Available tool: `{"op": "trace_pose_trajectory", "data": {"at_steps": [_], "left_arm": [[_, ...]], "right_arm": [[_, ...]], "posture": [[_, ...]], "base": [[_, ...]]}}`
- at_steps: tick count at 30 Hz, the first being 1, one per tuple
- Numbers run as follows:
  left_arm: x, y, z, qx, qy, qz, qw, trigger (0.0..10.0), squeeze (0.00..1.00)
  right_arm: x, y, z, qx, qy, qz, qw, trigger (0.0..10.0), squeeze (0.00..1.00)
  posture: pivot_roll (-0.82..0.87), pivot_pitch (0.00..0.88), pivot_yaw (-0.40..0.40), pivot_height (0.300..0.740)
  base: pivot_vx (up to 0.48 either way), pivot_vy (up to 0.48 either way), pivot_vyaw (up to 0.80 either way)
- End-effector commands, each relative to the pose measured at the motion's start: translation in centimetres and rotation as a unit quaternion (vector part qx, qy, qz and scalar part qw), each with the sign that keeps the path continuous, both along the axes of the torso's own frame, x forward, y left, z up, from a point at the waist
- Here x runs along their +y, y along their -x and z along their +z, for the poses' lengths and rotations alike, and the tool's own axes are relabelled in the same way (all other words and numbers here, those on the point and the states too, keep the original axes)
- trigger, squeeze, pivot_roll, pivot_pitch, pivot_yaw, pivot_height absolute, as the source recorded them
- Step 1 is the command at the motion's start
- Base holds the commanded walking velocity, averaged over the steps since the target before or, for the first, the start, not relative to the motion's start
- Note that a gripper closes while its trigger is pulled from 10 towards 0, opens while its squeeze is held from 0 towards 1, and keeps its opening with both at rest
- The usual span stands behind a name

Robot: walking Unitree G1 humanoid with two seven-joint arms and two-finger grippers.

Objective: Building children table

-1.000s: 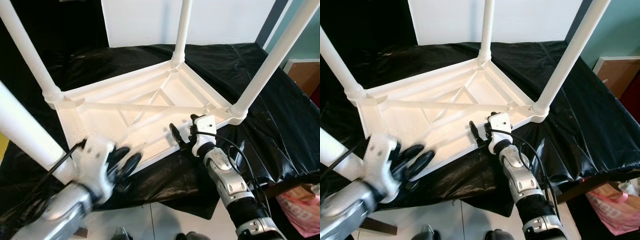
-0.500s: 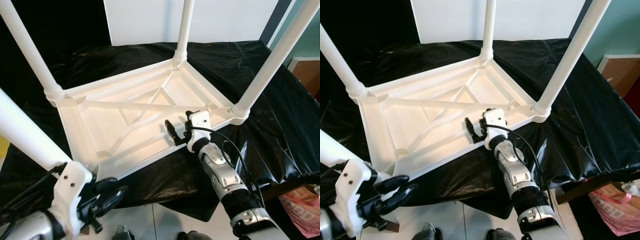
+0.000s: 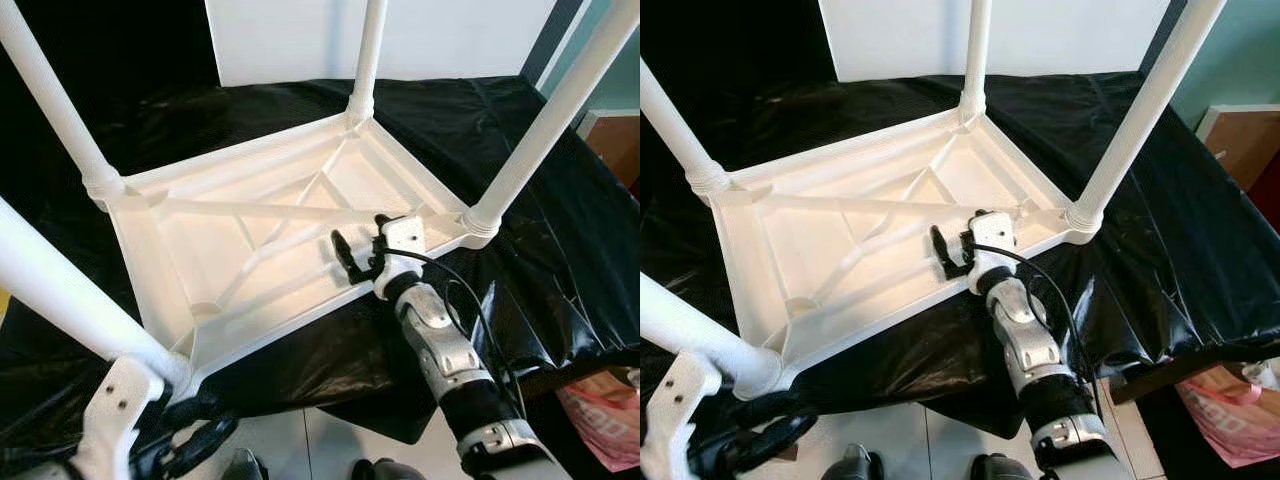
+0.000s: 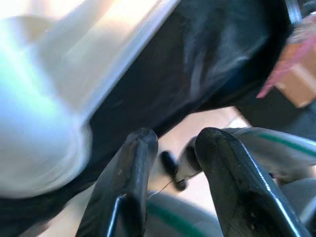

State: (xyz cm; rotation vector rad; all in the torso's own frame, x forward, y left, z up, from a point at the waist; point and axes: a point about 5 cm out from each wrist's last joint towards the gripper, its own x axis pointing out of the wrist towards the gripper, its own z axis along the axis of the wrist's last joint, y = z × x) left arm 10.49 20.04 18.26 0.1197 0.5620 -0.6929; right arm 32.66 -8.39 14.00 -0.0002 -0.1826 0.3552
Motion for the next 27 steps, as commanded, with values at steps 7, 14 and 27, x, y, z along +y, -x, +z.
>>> {"op": "trace_pose_trajectory", "data": {"at_steps": [7,14,27], "left_arm": [[4.0,1.7,0.7,0.038,-0.041,0.015,0.998,10.0,0.0],[9.4,0.2,1.7,-0.006,-0.105,0.127,0.986,10.0,0.0],[13.9,-4.7,2.7,-0.103,-0.147,0.193,0.965,10.0,0.0]], "right_arm": [[-0.1,-0.4,-0.3,0.008,0.0,-0.003,1.0,10.0,0.0],[0.3,-0.6,-0.1,0.007,-0.002,-0.001,1.0,10.0,0.0],[1.2,-0.8,0.0,0.004,-0.001,0.012,1.0,10.0,0.0]], "posture": [[0.21,0.171,-0.063,0.74],[0.23,0.166,-0.067,0.74],[0.21,0.129,-0.092,0.74]], "base": [[0.0,0.0,0.0],[0.0,0.0,0.0],[0.0,0.0,0.0]]}}
